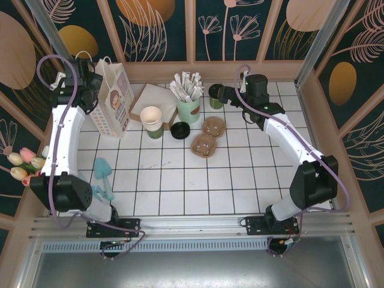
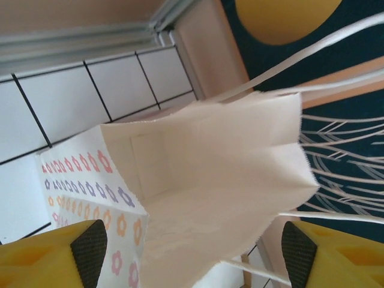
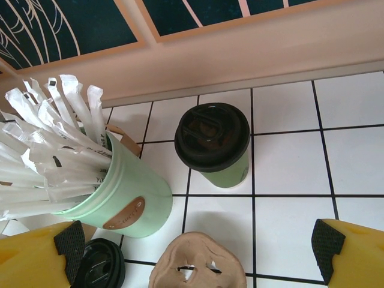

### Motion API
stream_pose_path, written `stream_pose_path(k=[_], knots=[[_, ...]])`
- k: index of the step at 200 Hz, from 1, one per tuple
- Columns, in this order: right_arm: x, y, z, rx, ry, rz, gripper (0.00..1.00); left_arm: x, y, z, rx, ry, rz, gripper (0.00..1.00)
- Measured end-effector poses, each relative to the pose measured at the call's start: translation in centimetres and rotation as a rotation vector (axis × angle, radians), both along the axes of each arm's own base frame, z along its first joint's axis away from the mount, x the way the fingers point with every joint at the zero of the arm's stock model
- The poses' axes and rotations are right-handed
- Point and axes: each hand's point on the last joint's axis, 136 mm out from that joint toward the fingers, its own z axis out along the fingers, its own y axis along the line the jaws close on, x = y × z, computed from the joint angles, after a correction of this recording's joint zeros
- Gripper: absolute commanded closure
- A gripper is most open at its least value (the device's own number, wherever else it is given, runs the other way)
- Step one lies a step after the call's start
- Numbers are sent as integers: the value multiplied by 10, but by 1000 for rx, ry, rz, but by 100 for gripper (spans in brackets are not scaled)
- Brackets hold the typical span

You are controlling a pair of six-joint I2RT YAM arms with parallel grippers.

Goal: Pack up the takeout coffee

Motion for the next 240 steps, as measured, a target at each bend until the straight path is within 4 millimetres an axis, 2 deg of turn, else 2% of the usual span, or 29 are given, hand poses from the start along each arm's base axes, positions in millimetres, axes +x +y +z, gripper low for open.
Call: stream_pose_path(k=[12, 39, 51, 73, 109, 151, 210, 240], knots=[[0, 0, 1, -1, -3, -1, 1, 7, -2, -12, -23, 21, -14, 24], [-3, 2, 3, -4, -8, 3, 1, 18, -7, -35, -66, 71, -39, 39], [-4, 1, 3, -8, -10, -1, 1, 20, -9, -42, -82, 85, -41, 49], [-5, 0, 3, -15, -13, -9, 1, 19, -10, -53, -85, 113, -45, 74], [-5, -3, 5, -26, -20, -18, 1, 13, -7, -59, -66, 131, -36, 100], [-5, -3, 5, -29, -22, -17, 1, -10, -1, -47, -7, 150, -35, 100], [-7, 1, 5, -42, -26, -2, 1, -67, 9, -6, 193, 179, -116, 100], [-7, 3, 4, -43, -24, 3, 1, -86, 6, 6, 260, 192, -192, 100]])
